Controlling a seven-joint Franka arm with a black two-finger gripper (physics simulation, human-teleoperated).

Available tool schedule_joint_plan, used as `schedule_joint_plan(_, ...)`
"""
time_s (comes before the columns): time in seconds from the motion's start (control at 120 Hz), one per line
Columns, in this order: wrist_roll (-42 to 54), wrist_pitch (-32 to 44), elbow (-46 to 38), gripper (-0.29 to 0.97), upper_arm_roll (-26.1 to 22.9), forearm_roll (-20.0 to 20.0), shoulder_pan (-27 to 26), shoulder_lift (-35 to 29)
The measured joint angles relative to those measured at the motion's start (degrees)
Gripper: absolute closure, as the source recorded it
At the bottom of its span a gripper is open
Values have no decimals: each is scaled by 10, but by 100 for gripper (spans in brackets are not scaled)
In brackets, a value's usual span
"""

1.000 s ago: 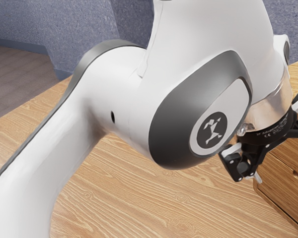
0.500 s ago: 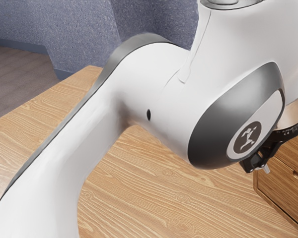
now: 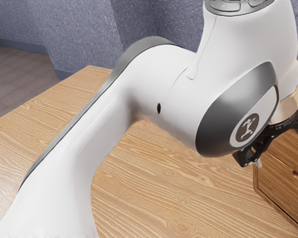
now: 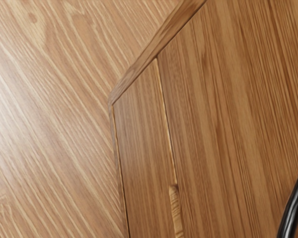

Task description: Pull the drawer handle with one arm to open the drawer

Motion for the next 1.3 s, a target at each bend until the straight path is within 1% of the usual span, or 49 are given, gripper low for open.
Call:
schedule_joint_plan(0.242,-2,5,1,2,-16,-1,4,-1)
schedule_joint_plan(0.317,-3,4,-1,2,-16,0,-4,0)
schedule_joint_plan(0.367,-4,1,-12,2,0,1,-29,1)
schedule_joint_plan(0.483,-5,-8,-92,2,90,9,-138,1)
schedule_joint_plan(0.533,-6,-10,-123,2,114,11,-170,1)
schedule_joint_plan(0.6,-7,-12,-149,2,126,13,-190,1)
schedule_joint_plan(0.767,-9,-11,-171,2,132,24,-199,0)
schedule_joint_plan(0.85,-10,-11,-218,2,172,33,-247,-2)
schedule_joint_plan(0.95,-12,-12,-274,3,236,50,-327,-6)
schedule_joint_plan(1.075,-16,-11,-362,3,343,77,-465,-20)
schedule_joint_plan(1.133,-18,-14,-397,3,386,91,-518,-32)
schedule_joint_plan(1.15,-18,-20,-391,3,401,101,-531,-33)
schedule_joint_plan(1.167,-19,-28,-367,3,418,113,-537,-32)
schedule_joint_plan(1.183,-20,-38,-326,4,434,129,-541,-28)
schedule_joint_plan(1.217,-21,-63,-219,4,465,165,-547,-6)
schedule_joint_plan(1.233,-22,-75,-178,4,483,181,-557,8)
schedule_joint_plan(1.25,-20,-86,-142,4,506,200,-578,28)
schedule_joint_plan(1.267,-12,-94,-110,4,539,233,-616,60)
schedule_joint_plan(1.283,-1,-101,-86,4,599,267,-673,98)
schedule_joint_plan(1.3,12,-108,-69,4,680,296,-745,132)
